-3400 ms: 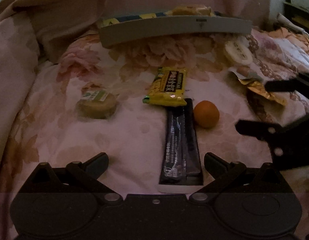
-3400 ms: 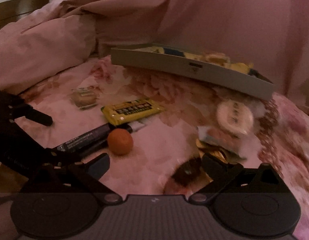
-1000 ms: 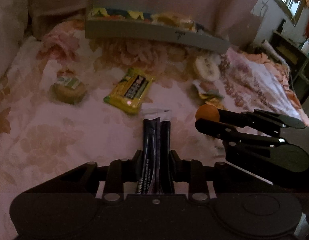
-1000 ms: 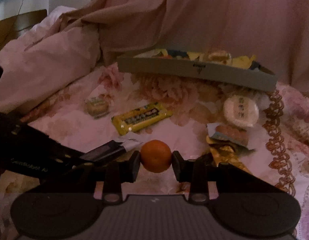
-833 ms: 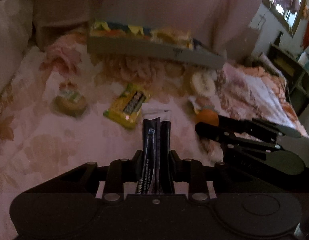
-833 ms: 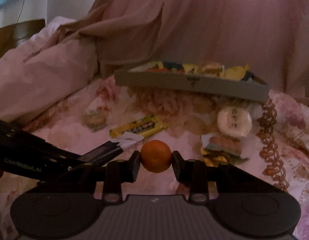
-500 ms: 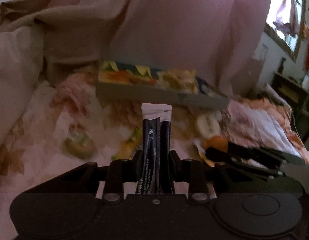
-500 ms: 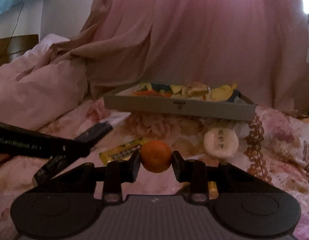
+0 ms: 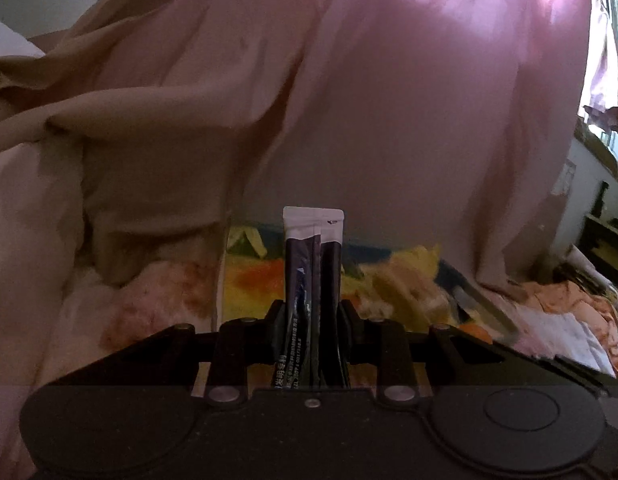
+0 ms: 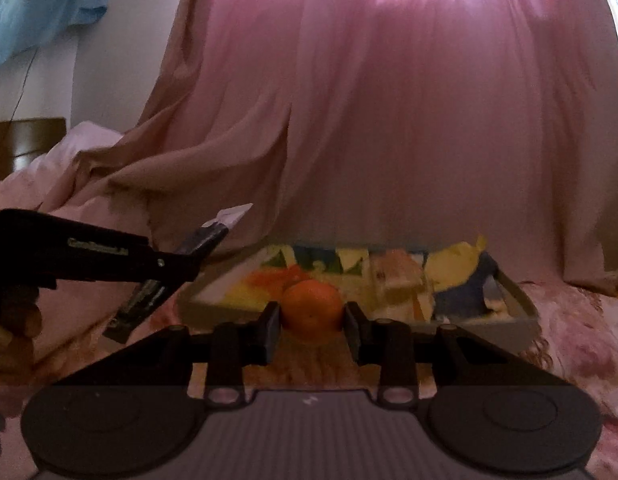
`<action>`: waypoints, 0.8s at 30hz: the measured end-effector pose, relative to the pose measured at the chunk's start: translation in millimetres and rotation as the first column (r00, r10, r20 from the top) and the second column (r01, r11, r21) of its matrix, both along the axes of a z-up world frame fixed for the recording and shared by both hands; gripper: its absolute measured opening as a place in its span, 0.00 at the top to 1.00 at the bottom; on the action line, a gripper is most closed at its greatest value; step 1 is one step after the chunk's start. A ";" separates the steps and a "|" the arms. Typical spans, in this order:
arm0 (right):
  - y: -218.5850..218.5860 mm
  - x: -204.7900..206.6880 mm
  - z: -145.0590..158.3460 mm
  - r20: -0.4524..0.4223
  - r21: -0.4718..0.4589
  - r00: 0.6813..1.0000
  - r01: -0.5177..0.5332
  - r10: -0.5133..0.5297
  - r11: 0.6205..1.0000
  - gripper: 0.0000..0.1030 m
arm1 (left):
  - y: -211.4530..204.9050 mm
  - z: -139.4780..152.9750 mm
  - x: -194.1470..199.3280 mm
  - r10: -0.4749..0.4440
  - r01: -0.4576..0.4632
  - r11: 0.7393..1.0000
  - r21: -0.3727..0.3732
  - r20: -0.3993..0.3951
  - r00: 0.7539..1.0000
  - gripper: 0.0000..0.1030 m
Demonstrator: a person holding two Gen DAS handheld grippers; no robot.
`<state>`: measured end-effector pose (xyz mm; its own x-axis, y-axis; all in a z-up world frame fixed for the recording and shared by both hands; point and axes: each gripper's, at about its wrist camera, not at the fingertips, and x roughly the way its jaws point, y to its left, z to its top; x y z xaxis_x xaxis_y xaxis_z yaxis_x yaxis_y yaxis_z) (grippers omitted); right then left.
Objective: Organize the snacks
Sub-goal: 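Carry the black packet and mandarin into the grey box and open both tools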
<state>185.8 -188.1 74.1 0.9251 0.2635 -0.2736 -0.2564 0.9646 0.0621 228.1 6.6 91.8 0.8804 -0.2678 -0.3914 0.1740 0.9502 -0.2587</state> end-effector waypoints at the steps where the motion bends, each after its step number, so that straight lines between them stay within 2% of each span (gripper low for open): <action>1: 0.7 6.7 -1.1 0.003 0.008 1.000 0.003 -0.003 1.000 0.63 | -1.1 -0.7 8.8 0.000 0.000 1.000 0.000 -0.001 1.000 0.71; 10: 5.2 68.2 -21.5 -0.041 0.038 0.998 0.039 -0.037 0.999 0.63 | -10.7 -12.7 75.6 -0.027 0.026 0.999 -0.019 -0.037 0.999 0.71; 17: 5.2 80.7 -37.1 -0.086 0.072 0.993 0.082 -0.076 0.994 0.63 | -16.9 -31.1 95.4 -0.034 0.033 0.999 -0.014 -0.073 0.997 0.71; 24: 4.6 83.7 -38.2 -0.093 0.076 0.993 0.085 -0.078 0.993 0.62 | -18.4 -44.2 109.6 -0.017 0.012 0.999 -0.039 -0.135 0.991 0.70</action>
